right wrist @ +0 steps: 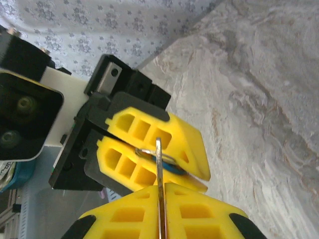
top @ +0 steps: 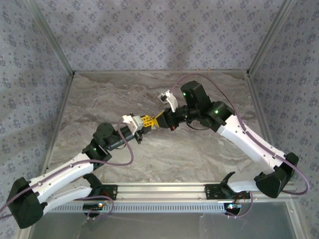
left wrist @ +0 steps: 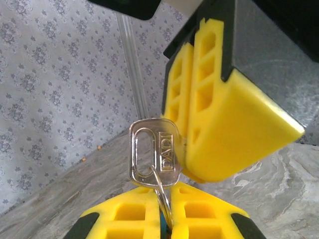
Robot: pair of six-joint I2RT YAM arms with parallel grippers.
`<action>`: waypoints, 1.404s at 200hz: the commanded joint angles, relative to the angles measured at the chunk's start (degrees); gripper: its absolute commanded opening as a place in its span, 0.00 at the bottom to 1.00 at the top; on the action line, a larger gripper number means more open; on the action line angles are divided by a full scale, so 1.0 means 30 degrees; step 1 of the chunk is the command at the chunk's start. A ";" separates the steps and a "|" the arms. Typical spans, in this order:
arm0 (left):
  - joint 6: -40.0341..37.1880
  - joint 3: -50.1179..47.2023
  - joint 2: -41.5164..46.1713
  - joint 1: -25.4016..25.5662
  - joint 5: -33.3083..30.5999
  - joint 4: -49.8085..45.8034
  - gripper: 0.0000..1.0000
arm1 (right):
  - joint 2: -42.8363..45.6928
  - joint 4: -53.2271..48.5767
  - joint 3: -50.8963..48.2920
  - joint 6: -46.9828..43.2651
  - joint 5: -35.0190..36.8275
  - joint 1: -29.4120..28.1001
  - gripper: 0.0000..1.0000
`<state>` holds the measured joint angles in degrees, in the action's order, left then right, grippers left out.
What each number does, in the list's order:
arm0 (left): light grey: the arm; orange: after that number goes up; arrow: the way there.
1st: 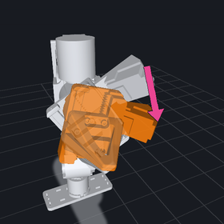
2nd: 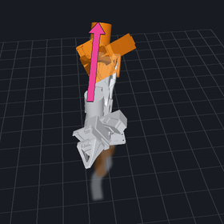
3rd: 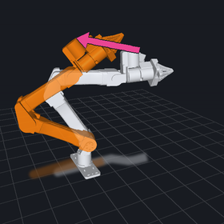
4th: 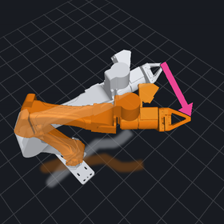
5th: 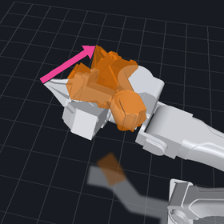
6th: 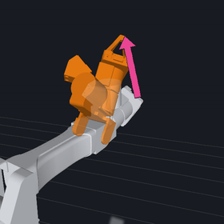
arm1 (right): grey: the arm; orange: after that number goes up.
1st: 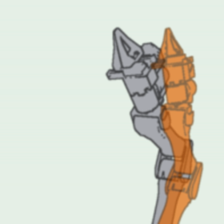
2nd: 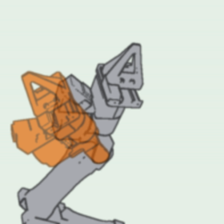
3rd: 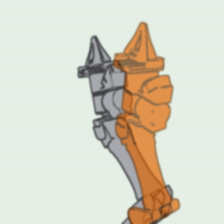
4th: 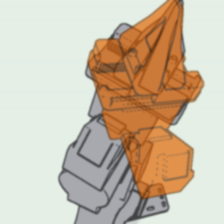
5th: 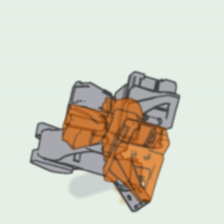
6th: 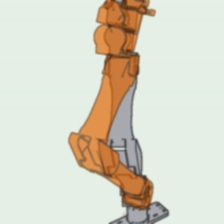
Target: Remove the keys from the keyring
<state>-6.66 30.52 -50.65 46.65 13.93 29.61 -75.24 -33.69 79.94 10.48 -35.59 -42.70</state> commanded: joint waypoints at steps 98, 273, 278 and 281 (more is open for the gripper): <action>-0.0218 0.0813 0.0328 0.0533 -0.0235 0.0636 0.00 | 0.0279 0.2632 -0.0875 0.1056 -0.0409 -0.0739 0.26; 0.0603 0.0405 0.0830 0.0561 -0.0921 0.1676 0.00 | 0.1511 0.6253 -0.3707 0.2448 0.4722 -0.2785 0.21; 0.0607 0.0406 0.0848 0.0562 -0.0924 0.1675 0.00 | 0.1526 0.6365 -0.3708 0.2520 0.4763 -0.2803 0.20; 0.0607 0.0402 0.0854 0.0540 -0.0946 0.1675 0.00 | 0.1500 0.6433 -0.3708 0.2539 0.4770 -0.2816 0.19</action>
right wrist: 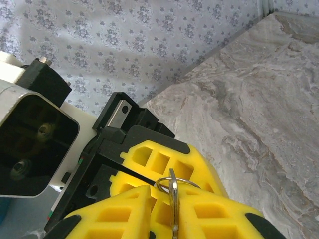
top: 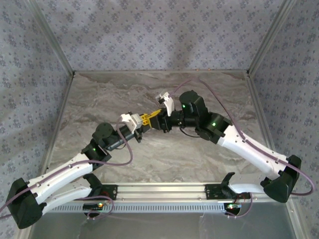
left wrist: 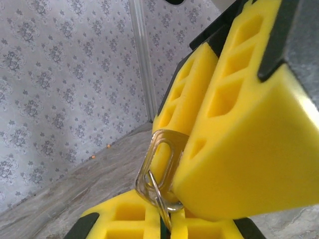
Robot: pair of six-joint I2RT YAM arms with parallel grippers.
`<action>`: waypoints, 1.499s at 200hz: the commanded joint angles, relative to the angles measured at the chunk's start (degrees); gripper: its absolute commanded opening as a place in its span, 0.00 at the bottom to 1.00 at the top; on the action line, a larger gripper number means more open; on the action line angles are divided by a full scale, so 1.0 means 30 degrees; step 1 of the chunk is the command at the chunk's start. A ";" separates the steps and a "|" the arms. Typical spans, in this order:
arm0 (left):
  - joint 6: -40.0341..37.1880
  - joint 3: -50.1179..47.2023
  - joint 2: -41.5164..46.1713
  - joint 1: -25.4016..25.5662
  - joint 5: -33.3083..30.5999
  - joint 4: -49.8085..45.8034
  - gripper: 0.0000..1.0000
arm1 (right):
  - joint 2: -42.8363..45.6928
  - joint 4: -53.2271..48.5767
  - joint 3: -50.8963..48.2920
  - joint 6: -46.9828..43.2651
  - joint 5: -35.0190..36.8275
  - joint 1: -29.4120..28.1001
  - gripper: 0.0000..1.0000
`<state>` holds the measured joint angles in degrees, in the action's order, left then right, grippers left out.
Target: Remove the keys from the keyring
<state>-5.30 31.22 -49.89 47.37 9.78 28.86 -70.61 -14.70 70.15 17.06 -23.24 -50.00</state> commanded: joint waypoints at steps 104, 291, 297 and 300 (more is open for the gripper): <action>0.0463 0.0085 0.0720 0.0321 0.0183 0.2304 0.00 | 0.1385 0.2021 -0.2805 -0.0061 0.4773 -0.2053 0.11; 0.0289 0.0357 0.0636 0.0525 0.0511 0.1819 0.00 | 0.2702 0.3491 -0.4533 0.0210 0.6658 -0.2677 0.20; 0.0273 0.0419 0.0578 0.0557 0.0519 0.1781 0.00 | 0.2650 0.3657 -0.4499 0.0280 0.6403 -0.2670 0.21; 0.0232 0.0431 0.0539 0.0578 0.0519 0.1773 0.00 | 0.2622 0.3756 -0.4510 0.0311 0.6254 -0.2692 0.23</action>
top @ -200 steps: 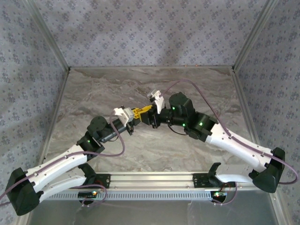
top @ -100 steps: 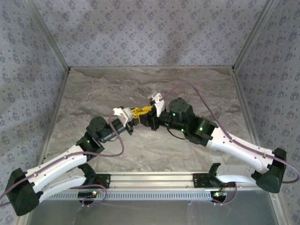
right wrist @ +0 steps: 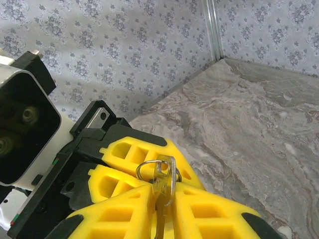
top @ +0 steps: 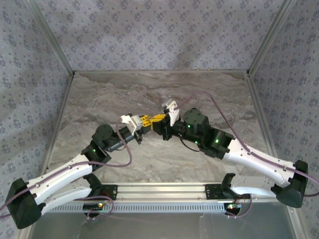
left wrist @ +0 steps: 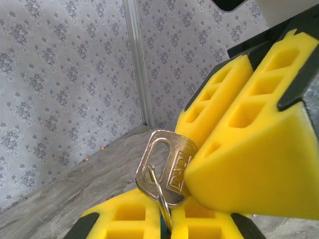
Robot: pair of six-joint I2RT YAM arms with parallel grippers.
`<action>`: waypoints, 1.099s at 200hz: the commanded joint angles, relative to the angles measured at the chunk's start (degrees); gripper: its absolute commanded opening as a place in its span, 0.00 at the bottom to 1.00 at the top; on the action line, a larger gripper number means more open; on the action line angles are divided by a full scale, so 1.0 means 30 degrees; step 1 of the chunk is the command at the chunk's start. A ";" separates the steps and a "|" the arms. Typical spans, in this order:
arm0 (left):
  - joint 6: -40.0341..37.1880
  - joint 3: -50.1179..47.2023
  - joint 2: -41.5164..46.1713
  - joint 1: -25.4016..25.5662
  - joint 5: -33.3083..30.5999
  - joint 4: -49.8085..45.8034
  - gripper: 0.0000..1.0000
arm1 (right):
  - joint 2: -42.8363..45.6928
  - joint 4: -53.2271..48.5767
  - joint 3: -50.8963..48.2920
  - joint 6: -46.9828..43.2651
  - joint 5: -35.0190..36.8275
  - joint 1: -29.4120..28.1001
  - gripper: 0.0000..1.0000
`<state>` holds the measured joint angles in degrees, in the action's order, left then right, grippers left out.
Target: Remove the keys from the keyring
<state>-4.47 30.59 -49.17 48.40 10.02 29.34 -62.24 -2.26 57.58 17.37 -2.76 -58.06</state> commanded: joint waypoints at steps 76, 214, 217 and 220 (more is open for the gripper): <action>-0.0466 0.0911 -0.0222 0.0508 -0.0498 0.1557 0.00 | -0.0383 0.1047 -0.0667 0.0877 -0.0961 -0.0354 0.04; -0.1355 0.0768 -0.0457 0.0754 -0.2024 0.0033 0.00 | -0.0470 -0.3454 0.1794 -0.1088 0.0316 -0.1634 0.00; -0.1330 0.0762 -0.0457 0.0754 -0.2000 0.0081 0.00 | -0.0466 -0.3361 0.1729 -0.0982 0.0128 -0.1598 0.04; -0.1309 0.0761 -0.0457 0.0764 -0.1953 0.0116 0.00 | -0.0465 -0.3265 0.1662 -0.0870 -0.0045 -0.1572 0.08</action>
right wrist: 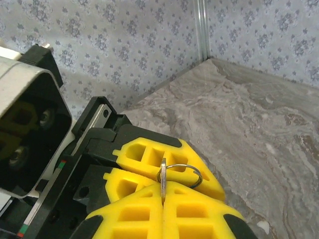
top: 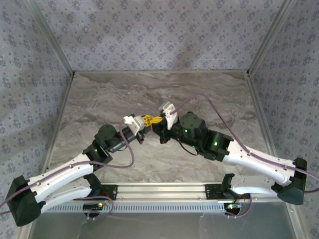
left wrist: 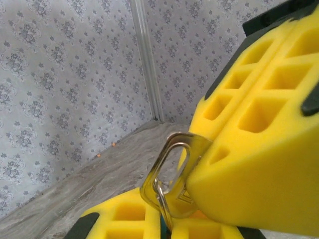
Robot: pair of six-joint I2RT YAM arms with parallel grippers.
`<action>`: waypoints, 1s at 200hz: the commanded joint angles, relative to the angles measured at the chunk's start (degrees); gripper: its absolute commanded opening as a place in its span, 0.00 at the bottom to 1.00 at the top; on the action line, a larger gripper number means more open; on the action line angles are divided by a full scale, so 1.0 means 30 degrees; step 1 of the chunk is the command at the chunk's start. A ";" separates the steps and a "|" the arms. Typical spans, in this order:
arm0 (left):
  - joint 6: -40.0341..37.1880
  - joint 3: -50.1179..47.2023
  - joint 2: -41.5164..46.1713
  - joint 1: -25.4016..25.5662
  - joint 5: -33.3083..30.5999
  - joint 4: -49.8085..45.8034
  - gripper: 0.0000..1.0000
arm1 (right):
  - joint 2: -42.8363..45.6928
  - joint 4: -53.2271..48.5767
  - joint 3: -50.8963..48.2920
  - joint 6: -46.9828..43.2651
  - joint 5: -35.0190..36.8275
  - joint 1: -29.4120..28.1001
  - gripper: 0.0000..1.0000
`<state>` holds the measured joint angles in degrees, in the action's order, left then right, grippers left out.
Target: Remove the keys from the keyring
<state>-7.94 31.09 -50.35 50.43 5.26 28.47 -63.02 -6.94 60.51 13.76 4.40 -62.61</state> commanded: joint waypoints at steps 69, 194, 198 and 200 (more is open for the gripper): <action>-0.0012 0.0754 -0.0034 0.0167 -0.0278 0.0761 0.00 | -0.0516 0.0749 -0.0641 0.0996 -0.1453 -0.0321 0.19; -0.0241 0.0673 0.0996 0.0215 -0.0142 -0.0066 0.00 | -0.0347 -0.0277 -0.1413 0.0150 0.2023 0.0036 0.00; -0.0198 0.0655 0.1056 0.0210 -0.0099 -0.0238 0.00 | -0.0073 -0.0207 -0.1493 0.0014 0.2066 0.0179 0.00; -0.0202 0.0638 0.1081 0.0232 -0.0072 -0.0328 0.00 | 0.0035 -0.0243 -0.1504 -0.0052 0.2111 0.0197 0.00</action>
<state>-8.19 31.09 -50.04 50.28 1.65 24.18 -65.41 -4.05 58.74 15.97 10.63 -63.92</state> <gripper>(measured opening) 0.089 0.052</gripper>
